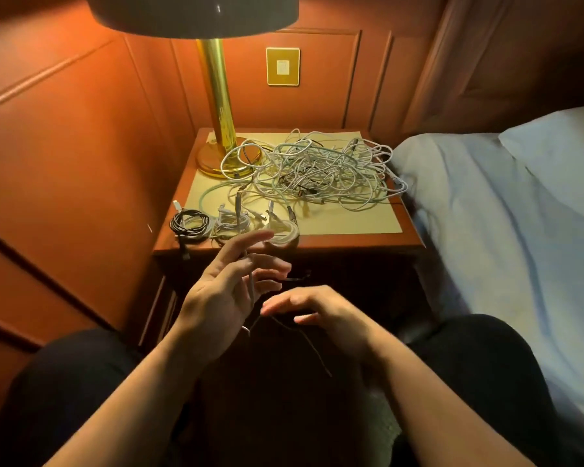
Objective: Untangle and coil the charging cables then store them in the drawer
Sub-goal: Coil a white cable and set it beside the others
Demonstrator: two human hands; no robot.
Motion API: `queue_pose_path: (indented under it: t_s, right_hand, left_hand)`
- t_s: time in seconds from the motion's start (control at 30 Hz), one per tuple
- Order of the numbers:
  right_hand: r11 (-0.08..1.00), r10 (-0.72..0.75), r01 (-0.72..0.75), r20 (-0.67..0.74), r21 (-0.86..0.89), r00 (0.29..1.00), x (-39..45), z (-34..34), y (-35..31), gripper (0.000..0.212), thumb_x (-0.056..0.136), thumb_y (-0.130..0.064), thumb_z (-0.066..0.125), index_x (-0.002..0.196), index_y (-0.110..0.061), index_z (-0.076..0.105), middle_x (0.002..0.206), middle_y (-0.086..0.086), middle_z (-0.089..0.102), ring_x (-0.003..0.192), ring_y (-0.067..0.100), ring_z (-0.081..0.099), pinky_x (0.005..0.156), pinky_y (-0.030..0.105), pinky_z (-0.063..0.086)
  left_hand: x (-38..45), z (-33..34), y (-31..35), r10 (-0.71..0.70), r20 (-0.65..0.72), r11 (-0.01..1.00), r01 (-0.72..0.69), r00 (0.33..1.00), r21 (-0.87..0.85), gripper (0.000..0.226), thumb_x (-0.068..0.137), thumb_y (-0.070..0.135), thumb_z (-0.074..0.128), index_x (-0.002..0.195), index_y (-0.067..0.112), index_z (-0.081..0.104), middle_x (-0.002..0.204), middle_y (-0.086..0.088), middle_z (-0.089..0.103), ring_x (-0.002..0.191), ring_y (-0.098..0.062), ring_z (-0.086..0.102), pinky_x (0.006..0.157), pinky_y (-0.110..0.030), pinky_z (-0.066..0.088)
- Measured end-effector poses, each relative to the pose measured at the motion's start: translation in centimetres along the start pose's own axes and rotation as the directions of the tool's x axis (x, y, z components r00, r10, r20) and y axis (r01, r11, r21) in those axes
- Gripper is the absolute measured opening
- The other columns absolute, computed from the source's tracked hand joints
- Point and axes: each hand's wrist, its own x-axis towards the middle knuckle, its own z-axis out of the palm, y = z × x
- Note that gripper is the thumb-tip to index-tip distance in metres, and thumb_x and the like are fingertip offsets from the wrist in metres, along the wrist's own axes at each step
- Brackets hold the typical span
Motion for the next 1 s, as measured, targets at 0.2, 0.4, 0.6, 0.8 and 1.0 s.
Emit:
queue_pose_path:
  t_s: [0.2, 0.4, 0.6, 0.8, 1.0]
  right_hand:
    - [0.993, -0.05, 0.062, -0.125, 0.096, 0.991, -2.7, 4.2, 2.1, 0.028, 0.09, -0.032, 0.065, 0.116, -0.022, 0.063, 0.121, 0.002, 0.073, 0.115, 0.019, 0.07, 0.104, 0.052, 0.055]
    - [0.989, -0.065, 0.075, -0.079, 0.126, 0.995, -4.7, 5.3, 2.7, 0.027, 0.104, -0.034, 0.057, 0.094, -0.012, 0.07, 0.072, -0.003, 0.063, 0.064, 0.012, 0.062, 0.068, 0.033, 0.052]
    - [0.978, -0.155, 0.106, -0.28, -0.182, 0.947, -6.8, 2.3, 3.9, 0.033, 0.108, -0.039, 0.051, 0.083, -0.026, 0.067, 0.067, 0.0, 0.05, 0.062, 0.021, 0.046, 0.059, 0.04, 0.037]
    - [0.988, -0.136, 0.096, -0.37, -0.124, 0.919, -7.3, 1.4, 4.9, 0.033, 0.111, -0.027, 0.047, 0.089, -0.014, 0.068, 0.06, -0.015, 0.052, 0.055, -0.001, 0.047, 0.053, 0.012, 0.038]
    - [0.995, -0.097, 0.096, -0.453, -0.026, 0.886, -6.0, 1.5, 5.6, 0.034, 0.111, -0.031, 0.043, 0.096, -0.012, 0.067, 0.059, -0.014, 0.054, 0.053, 0.0, 0.049, 0.052, 0.013, 0.04]
  left_hand:
    - [-3.2, 0.2, 0.3, -0.056, -0.026, 0.975, 0.06, 0.998, 0.216, 0.051, 0.088, 0.007, 0.035, 0.136, 0.011, 0.053, 0.141, 0.002, 0.064, 0.138, -0.013, 0.052, 0.109, -0.044, 0.037]
    - [-5.8, -0.5, -2.4, -0.011, 0.017, 0.694, -0.005, 1.0, 0.72, 0.018, 0.106, 0.024, 0.053, 0.12, 0.03, 0.063, 0.104, 0.012, 0.077, 0.089, -0.007, 0.074, 0.077, -0.032, 0.058]
    - [-6.9, -2.0, -2.0, 0.256, 0.079, 0.15, -0.12, 0.963, 0.981, 0.021, 0.098, 0.049, 0.061, 0.108, 0.04, 0.077, 0.079, 0.014, 0.074, 0.065, -0.005, 0.067, 0.057, -0.032, 0.056]
    - [-6.6, -1.3, -2.5, 0.295, 0.115, 0.02, -0.127, 0.948, 0.992, 0.022, 0.093, 0.047, 0.067, 0.111, 0.039, 0.078, 0.086, 0.01, 0.065, 0.066, -0.012, 0.061, 0.051, -0.02, 0.033]
    - [-7.1, 0.8, -4.8, -0.177, 0.112, 0.637, 0.027, 0.978, 0.77, 0.025, 0.104, 0.028, 0.055, 0.095, 0.02, 0.077, 0.104, 0.007, 0.072, 0.095, -0.004, 0.066, 0.08, -0.02, 0.049]
